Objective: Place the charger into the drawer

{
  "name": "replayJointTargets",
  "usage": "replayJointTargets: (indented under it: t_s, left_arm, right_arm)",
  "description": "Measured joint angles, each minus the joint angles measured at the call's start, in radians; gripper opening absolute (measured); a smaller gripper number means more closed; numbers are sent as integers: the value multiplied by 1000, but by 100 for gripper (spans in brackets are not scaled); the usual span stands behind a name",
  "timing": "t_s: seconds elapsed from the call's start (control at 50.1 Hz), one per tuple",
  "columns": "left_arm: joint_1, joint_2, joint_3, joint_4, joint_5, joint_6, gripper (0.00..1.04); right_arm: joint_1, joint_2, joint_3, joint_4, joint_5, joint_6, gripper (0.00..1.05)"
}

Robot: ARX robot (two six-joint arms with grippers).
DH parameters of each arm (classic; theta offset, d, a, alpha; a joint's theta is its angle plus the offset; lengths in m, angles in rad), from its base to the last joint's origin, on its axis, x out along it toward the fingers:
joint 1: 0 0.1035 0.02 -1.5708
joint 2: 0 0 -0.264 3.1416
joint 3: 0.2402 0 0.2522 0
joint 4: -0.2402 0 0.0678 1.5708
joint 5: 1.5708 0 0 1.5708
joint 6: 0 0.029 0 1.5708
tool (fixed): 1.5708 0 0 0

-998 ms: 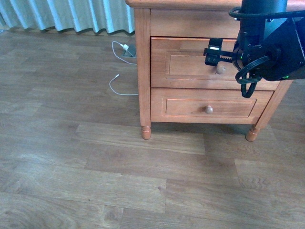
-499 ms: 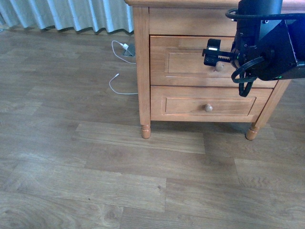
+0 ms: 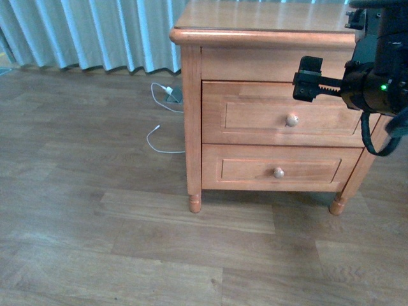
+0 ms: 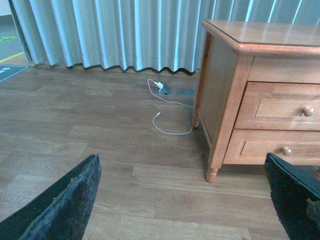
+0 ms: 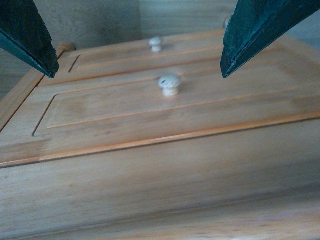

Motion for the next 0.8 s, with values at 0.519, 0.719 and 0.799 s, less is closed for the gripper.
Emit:
replayJointTargets:
  t_s: [0.519, 0.719, 0.799]
  left_arm:
    - [0, 0, 0, 0, 0, 0, 99]
    - [0, 0, 0, 0, 0, 0, 99]
    - [0, 0, 0, 0, 0, 0, 99]
  right_arm:
    - [-30, -878, -542, -312, -162, -42, 97]
    - [-104, -1221, -672, -500, -198, -30, 97]
    - [-130, -1345, -711, -583, -208, -14, 97]
